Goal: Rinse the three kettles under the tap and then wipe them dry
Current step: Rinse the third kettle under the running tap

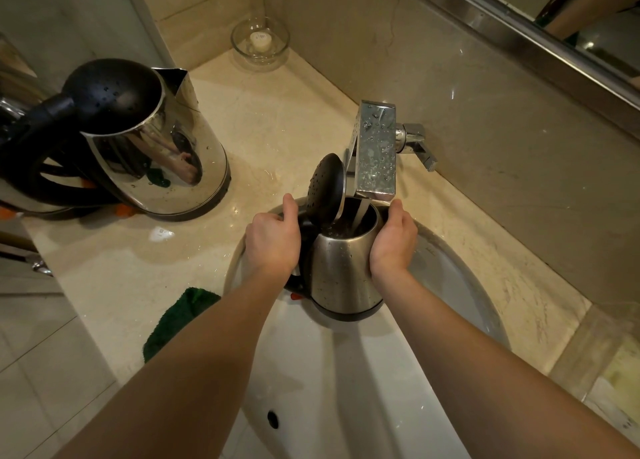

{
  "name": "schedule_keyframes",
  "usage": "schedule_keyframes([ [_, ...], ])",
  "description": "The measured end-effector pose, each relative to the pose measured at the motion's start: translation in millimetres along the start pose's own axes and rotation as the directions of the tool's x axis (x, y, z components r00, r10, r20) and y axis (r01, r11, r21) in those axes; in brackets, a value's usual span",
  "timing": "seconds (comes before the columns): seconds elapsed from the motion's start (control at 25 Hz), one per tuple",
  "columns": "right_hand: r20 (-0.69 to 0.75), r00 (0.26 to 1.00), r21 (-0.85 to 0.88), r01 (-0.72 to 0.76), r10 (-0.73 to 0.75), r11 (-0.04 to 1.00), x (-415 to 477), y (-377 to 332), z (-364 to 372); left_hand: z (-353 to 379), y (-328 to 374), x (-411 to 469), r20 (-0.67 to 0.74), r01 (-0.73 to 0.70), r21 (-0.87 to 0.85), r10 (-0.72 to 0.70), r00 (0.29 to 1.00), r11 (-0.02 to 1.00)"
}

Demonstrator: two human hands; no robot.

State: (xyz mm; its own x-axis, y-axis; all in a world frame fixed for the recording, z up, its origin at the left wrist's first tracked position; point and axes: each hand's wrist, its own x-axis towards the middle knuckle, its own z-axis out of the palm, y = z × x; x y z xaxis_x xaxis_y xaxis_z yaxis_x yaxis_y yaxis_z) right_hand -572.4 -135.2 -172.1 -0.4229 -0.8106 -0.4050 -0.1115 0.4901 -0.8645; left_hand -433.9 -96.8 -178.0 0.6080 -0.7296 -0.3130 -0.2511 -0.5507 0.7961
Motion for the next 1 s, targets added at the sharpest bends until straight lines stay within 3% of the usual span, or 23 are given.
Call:
schedule_keyframes([
  [1.0,0.013,1.000,0.009,-0.006,0.006,1.000,-2.5,-1.7,-2.3,-0.4,2.6,-2.1,-0.002,0.006,0.020,-0.006,1.000,1.000],
])
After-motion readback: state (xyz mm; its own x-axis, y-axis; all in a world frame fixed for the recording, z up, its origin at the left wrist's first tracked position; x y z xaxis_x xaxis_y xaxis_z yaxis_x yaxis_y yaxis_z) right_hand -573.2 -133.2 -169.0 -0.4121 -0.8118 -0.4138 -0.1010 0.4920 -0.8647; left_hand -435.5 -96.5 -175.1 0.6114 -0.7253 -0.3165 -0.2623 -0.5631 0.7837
